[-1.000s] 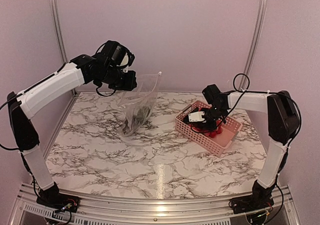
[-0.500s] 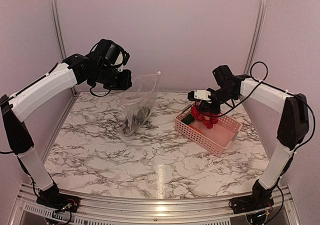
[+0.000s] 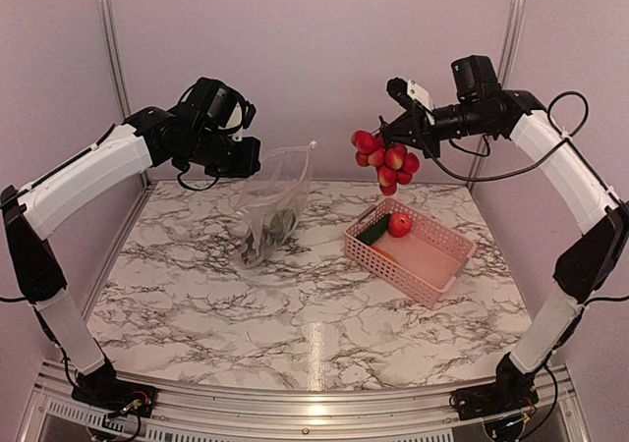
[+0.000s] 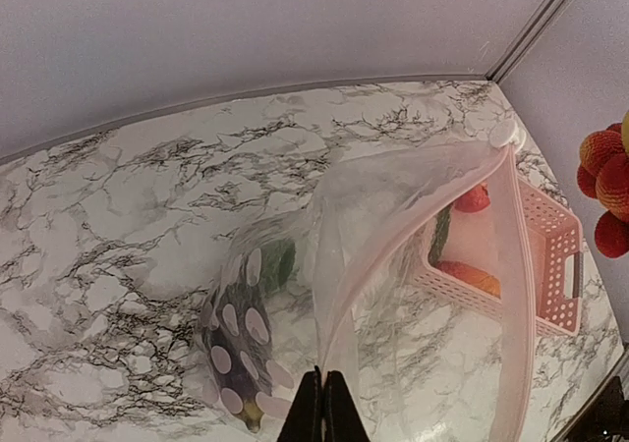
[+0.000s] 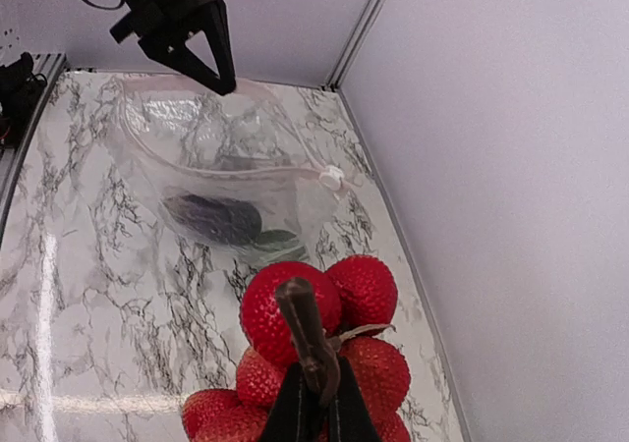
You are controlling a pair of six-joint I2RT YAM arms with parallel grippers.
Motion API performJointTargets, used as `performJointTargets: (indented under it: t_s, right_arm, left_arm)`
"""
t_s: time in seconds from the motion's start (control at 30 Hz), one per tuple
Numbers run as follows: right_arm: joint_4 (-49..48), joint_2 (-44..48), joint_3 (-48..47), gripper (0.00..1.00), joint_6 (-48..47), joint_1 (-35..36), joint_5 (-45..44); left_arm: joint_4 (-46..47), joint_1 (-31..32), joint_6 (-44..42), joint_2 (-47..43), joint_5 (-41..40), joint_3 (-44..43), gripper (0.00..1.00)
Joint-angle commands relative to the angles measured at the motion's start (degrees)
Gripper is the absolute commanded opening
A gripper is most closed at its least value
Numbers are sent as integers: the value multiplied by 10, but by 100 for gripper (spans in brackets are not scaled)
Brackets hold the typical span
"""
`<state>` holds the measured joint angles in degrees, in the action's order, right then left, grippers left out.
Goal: Place the food in the zip-top bag and seal the zipper
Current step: Place the fake fruit in the zipper food storage bag.
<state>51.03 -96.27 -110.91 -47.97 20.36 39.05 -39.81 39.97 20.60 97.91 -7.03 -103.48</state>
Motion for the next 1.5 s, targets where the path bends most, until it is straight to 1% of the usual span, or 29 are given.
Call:
performJointTargets:
  t_s: [0.0, 0.03, 0.13, 0.33, 0.47, 0.6, 0.8, 1.0, 1.1, 1.27, 1.37, 1.47]
  right_arm:
    - [-39, 21, -36, 0, 106, 38, 123]
    - [-67, 22, -40, 0, 123, 49, 135]
    - [-108, 3, -81, 0, 183, 67, 188]
    - [-252, -39, -108, 0, 355, 81, 272]
    - [-341, -55, -93, 0, 417, 95, 268]
    - [-395, -82, -91, 0, 448, 107, 259]
    - [-466, -121, -88, 0, 515, 118, 271]
    - [-554, -143, -42, 0, 581, 124, 298]
    - [-565, -137, 1, 0, 570, 124, 295]
    - [-527, -119, 61, 0, 505, 124, 272]
    - [-504, -111, 79, 0, 481, 124, 254]
    - [-464, -108, 78, 0, 453, 124, 230]
  left_arm:
    - [24, -2, 15, -4, 15, 4, 0]
    - [30, -3, 18, -4, 18, 7, 0]
    - [54, -2, 28, -8, 27, 20, 0]
    - [87, -2, 50, -13, 54, 42, 0]
    - [102, -2, 59, -17, 59, 53, 0]
    - [113, -2, 67, -21, 59, 59, 0]
    - [123, -2, 77, -24, 63, 63, 0]
    - [143, -3, 99, -40, 66, 78, 0]
    - [161, -3, 109, -54, 65, 91, 0]
    - [173, -3, 114, -69, 60, 106, 0]
    - [176, -3, 117, -70, 58, 110, 0]
    - [180, -3, 118, -72, 57, 114, 0]
